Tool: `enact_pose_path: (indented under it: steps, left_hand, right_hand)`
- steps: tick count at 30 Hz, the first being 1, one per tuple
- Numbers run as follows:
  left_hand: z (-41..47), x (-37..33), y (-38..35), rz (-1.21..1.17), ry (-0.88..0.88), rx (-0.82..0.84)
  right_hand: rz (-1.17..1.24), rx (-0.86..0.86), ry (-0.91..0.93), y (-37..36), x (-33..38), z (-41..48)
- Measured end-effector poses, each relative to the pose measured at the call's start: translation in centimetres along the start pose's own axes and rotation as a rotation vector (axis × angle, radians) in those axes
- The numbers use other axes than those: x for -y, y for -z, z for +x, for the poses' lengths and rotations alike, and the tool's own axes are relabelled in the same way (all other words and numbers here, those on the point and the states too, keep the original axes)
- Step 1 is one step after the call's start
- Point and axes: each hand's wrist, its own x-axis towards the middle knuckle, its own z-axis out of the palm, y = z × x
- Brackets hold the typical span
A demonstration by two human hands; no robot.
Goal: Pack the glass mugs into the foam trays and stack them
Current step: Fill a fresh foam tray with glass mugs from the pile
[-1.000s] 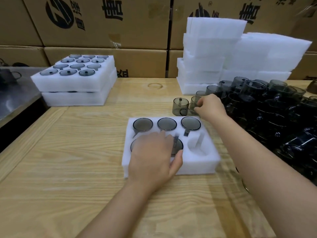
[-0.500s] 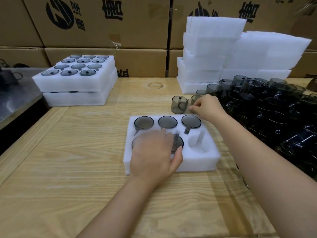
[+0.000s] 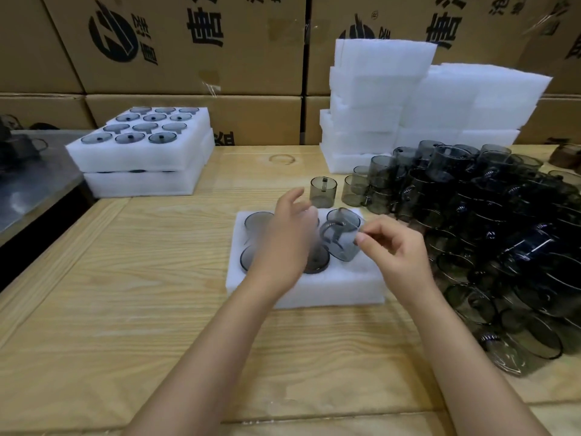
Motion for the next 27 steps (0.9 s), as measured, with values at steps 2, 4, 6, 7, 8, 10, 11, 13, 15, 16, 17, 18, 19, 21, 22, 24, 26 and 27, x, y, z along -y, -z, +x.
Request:
enact_pose_path:
  steps: [2, 4, 6, 7, 8, 10, 11, 13, 15, 16, 17, 18, 19, 21, 22, 24, 26, 27]
  left_hand:
    - [0.8, -0.5, 0.0, -0.205, 0.075, 0.187]
    - [1.1, -0.7, 0.0, -0.271, 0.092, 0.321]
    - [1.5, -0.7, 0.2, -0.352, 0.111, 0.391]
    - [1.6, -0.7, 0.3, -0.379, 0.104, 0.411]
    - [1.6, -0.6, 0.2, -0.392, 0.082, 0.415]
    - [1.4, -0.7, -0.3, -0.408, 0.004, 0.350]
    - [1.3, -0.8, -0.7, -0.411, -0.041, 0.276]
    - [1.2, -0.8, -1.4, -0.393, -0.089, 0.100]
    - [1.1, -0.9, -2.0, -0.343, -0.090, -0.011]
    - [1.1, -0.9, -2.3, -0.306, -0.098, -0.034]
    - [1.0, -0.9, -2.6, -0.261, -0.116, -0.060]
    - [1.0, -0.9, -2.8, -0.217, -0.134, -0.098]
    - [1.1, -0.8, -3.0, -0.187, -0.144, -0.132]
    - [1.2, -0.7, -3.0, -0.216, -0.125, -0.126]
    - [1.2, -0.7, -2.9, -0.272, -0.106, -0.093]
    - [1.4, -0.7, -2.5, -0.434, -0.050, -0.011]
    - [1.5, -0.7, -2.1, -0.586, 0.008, 0.108]
    - [1.4, -0.7, -2.1, -0.598, 0.007, 0.145]
  right_hand:
    - [0.099, -0.006, 0.001, 0.0, -0.1, -0.1]
    - [0.194, 0.005, 0.005, 0.1, 0.1, -0.2]
    - [0.257, 0.047, 0.011, 0.1, 0.3, -0.2]
    - [0.275, 0.064, 0.017, 0.1, 0.4, -0.2]
    - [0.280, 0.074, 0.023, 0.0, 0.5, -0.2]
    - [0.276, 0.061, 0.013, -0.2, 0.6, -0.1]
    - [0.277, 0.043, -0.003, -0.4, 0.7, -0.1]
    - [0.299, 0.010, -0.062, -0.9, 0.9, 0.0]
    - [0.334, -0.015, -0.127, -1.3, 1.0, 0.0]
    - [0.372, -0.019, -0.153, -1.3, 1.1, 0.1]
    - [0.429, -0.014, -0.176, -1.2, 1.1, 0.1]
    - [0.486, 0.001, -0.195, -1.2, 1.1, 0.1]
    - [0.514, 0.018, -0.203, -1.1, 1.1, 0.0]
    - [0.481, 0.024, -0.196, -1.2, 0.9, 0.0]
    - [0.476, 0.005, -0.193, -1.2, 0.8, 0.0]
    - [0.538, -0.047, -0.202, -0.9, 0.6, 0.2]
    - [0.565, -0.072, -0.218, -0.3, 0.4, 0.3]
    - [0.545, -0.078, -0.225, -0.1, 0.3, 0.4]
